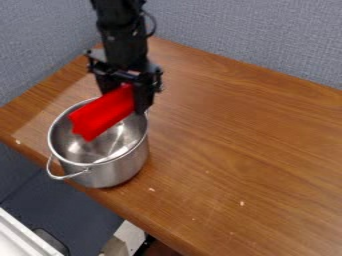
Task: Move the red object from the metal pot to the table
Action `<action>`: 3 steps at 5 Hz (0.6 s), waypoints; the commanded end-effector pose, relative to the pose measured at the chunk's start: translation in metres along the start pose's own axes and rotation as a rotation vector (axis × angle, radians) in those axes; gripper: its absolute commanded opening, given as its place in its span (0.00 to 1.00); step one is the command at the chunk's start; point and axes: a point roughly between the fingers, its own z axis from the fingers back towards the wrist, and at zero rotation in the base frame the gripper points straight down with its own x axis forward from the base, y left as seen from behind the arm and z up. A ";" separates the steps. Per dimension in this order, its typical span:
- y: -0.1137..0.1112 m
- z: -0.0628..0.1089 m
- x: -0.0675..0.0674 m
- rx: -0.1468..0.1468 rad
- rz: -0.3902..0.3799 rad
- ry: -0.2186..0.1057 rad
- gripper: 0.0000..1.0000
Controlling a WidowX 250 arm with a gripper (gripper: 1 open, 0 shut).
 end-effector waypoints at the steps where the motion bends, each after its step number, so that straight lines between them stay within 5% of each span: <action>1: -0.016 0.033 0.011 0.029 0.092 -0.087 0.00; 3: -0.018 0.000 0.017 0.052 0.080 -0.170 0.00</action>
